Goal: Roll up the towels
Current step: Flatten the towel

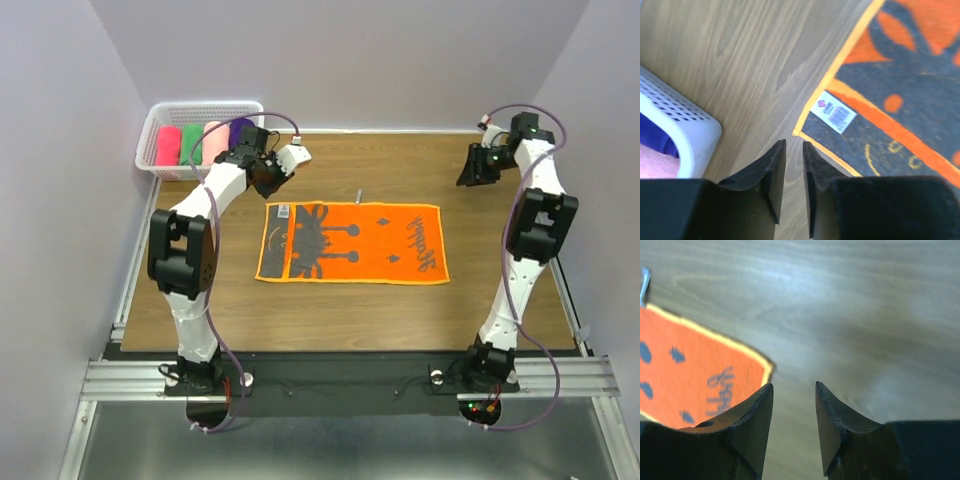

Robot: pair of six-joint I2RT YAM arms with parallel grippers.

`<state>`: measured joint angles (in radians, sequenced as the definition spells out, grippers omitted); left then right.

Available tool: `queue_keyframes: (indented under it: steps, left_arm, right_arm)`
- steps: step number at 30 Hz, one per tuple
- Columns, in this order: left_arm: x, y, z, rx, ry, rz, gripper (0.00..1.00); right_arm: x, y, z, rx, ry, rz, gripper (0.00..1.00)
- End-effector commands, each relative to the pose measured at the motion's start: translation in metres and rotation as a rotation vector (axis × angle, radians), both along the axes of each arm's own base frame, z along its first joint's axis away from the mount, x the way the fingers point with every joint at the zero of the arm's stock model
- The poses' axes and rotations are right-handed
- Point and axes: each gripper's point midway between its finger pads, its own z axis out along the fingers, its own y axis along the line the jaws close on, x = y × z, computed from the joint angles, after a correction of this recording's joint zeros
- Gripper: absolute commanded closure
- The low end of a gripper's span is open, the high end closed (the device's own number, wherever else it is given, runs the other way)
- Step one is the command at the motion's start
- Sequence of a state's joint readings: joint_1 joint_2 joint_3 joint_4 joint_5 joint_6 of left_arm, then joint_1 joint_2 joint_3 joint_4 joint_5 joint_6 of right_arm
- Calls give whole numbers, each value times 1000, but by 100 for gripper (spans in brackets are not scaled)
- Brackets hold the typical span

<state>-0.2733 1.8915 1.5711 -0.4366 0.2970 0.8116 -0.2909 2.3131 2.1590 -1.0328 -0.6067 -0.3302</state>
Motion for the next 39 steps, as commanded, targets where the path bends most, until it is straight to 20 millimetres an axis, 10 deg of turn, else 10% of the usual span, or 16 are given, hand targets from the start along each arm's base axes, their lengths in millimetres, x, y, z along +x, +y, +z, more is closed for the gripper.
queue_keyframes:
  steps: [1,15,39]
  left_arm:
    - [30,11,10,-17,-43,118,64]
    - [49,25,-12,-22,-1,173,52]
    - [50,40,-36,-21,46,234,48]
  right_arm:
    - [32,26,5,-34,-45,-22,55]
    - [0,70,-66,-87,104,97,52]
    - [-29,67,-76,-241,129,125,61]
